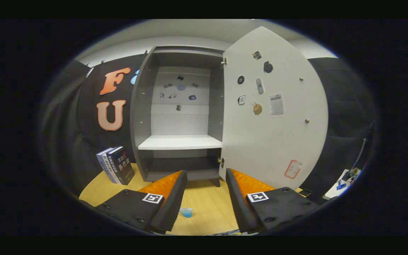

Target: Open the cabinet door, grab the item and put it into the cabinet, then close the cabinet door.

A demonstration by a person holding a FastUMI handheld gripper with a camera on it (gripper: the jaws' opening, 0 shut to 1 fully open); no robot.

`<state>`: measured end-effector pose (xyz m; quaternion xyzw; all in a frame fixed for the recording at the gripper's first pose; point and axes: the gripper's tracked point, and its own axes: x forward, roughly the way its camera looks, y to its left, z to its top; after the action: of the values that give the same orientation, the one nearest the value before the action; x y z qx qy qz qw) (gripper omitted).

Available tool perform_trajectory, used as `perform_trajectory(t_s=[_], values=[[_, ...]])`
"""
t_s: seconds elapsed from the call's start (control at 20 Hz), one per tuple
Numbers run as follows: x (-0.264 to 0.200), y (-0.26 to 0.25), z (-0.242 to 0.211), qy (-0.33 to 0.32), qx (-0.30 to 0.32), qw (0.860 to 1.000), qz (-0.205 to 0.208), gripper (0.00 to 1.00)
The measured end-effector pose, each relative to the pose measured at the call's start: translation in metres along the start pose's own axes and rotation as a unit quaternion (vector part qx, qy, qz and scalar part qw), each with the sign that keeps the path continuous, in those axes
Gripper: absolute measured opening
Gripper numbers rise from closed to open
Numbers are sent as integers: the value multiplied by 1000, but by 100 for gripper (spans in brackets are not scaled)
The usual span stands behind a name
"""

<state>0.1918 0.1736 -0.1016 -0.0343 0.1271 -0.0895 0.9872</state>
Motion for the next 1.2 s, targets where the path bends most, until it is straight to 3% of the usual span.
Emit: perform_trajectory(t_s=[0.05,0.1,0.35,0.55,1.2], values=[[-1,6,-8,11,3,1000,11,83],[0,11,-14,21,8,1000,19,88],[5,25,-51,74,18,996,41,97],[4,31,-85,129,11,990,60,97],[7,35,-145,222,27,973,54,97]])
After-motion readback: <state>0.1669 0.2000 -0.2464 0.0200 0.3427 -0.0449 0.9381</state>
